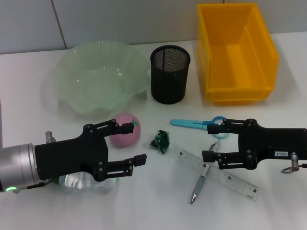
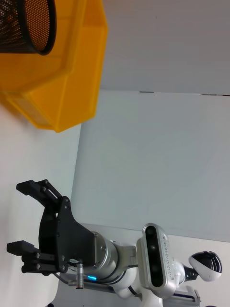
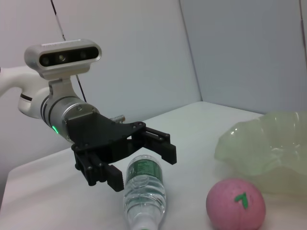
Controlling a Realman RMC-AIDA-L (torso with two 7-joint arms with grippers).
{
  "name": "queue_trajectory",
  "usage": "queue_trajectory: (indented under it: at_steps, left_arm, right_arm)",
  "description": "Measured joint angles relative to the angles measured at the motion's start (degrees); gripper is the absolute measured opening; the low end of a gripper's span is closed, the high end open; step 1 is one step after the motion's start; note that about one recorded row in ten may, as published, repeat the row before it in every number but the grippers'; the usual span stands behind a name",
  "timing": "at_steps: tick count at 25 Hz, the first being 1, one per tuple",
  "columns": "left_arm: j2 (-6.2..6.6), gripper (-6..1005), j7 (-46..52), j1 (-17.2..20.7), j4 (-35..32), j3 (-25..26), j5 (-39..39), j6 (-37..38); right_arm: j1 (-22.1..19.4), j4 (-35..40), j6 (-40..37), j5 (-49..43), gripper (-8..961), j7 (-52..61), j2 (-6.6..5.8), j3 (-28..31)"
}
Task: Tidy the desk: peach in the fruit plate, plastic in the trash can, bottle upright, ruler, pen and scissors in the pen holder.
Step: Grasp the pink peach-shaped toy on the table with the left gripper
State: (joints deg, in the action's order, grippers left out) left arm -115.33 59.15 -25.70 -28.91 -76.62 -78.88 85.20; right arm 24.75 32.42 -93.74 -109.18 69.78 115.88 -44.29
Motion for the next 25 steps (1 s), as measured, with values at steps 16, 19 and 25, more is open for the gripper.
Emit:
queue_trajectory:
  at_steps: [16, 19, 25]
  left_arm:
    - [0.2, 785, 0.3, -0.1, -0.1, 0.0, 0.0, 0.3]
    - [0.17, 783, 0.3, -0.2, -0.2, 0.0, 0.0, 0.4]
    - [0.06, 778, 0.4, -0.4, -0.7, 0.0, 0.0, 0.4]
  right_arm:
    - [0.1, 0.0, 0.1, 0.0, 800, 0.0, 0.18, -0.1]
    - [-0.1, 0.0, 0.0, 0.0, 800, 0.0, 0.21, -0.1]
    - [-0.4, 0.0, 0.0, 0.0, 800, 0.0, 0.3, 0.0]
